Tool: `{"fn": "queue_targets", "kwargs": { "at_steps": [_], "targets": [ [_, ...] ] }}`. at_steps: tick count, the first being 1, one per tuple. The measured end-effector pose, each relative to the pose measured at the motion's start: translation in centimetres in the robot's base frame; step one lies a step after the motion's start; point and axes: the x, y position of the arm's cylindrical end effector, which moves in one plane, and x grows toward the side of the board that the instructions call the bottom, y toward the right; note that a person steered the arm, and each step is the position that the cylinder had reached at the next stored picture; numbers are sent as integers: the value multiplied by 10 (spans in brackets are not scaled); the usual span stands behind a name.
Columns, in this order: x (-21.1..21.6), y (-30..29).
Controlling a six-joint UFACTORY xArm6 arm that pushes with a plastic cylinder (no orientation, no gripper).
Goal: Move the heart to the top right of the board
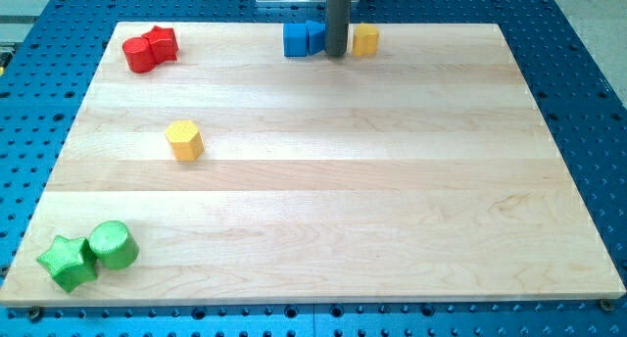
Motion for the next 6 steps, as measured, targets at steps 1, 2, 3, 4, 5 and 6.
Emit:
{"fn": "queue_targets", "kwargs": {
  "at_steps": [1,2,3,4,5,6],
  "targets": [
    [-24,0],
    [-25,1],
    [-1,6],
    [22,6],
    [23,40],
    [22,50]
  ]
}}
